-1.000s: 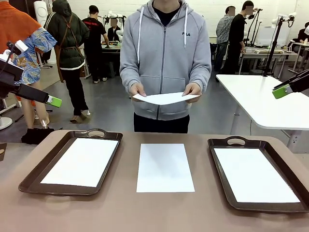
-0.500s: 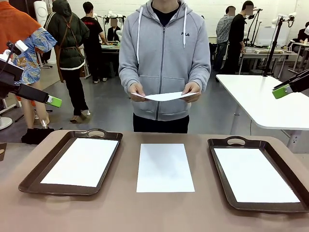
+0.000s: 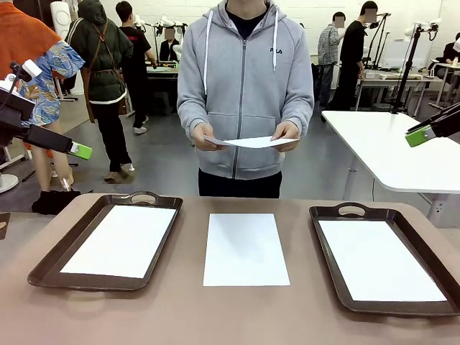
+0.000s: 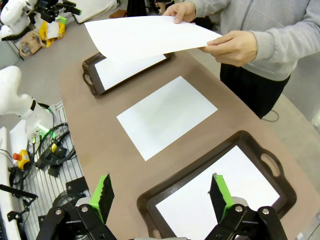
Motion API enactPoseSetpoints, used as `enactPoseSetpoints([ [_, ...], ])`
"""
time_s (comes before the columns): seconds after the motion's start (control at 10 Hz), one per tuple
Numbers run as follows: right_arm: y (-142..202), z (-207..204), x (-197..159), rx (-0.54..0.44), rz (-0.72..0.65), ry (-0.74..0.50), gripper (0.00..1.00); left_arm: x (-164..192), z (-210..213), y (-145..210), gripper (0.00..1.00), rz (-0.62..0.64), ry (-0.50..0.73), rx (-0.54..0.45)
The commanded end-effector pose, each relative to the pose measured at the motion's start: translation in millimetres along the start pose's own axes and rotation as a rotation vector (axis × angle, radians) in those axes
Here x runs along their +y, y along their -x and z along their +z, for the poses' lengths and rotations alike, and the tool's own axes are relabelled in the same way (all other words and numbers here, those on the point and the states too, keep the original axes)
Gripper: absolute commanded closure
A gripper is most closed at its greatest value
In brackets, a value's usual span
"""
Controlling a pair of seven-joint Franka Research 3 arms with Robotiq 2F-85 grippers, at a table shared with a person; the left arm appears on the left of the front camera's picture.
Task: Sort the A4 documents.
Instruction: Receive the A4 Paper.
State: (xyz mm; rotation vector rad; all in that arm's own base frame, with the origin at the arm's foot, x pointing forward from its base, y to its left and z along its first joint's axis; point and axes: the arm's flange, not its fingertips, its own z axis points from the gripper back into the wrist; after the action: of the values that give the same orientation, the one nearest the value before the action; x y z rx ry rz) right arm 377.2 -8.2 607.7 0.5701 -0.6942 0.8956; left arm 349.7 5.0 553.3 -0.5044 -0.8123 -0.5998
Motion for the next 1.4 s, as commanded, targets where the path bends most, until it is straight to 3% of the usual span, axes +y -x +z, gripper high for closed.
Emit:
enactPoseSetpoints([
  [0.0, -0.3, -0.7, 0.4, -0.004, 0.002, -0.006, 0.00, -0.2, -0.5, 0.1, 0.00, -0.002, -0.001, -0.002],
  [1.3, -0.3, -0.7, 0.4, -0.004, 0.002, -0.006, 0.00, -0.2, -0.5, 0.1, 0.00, -0.002, -0.001, -0.002],
])
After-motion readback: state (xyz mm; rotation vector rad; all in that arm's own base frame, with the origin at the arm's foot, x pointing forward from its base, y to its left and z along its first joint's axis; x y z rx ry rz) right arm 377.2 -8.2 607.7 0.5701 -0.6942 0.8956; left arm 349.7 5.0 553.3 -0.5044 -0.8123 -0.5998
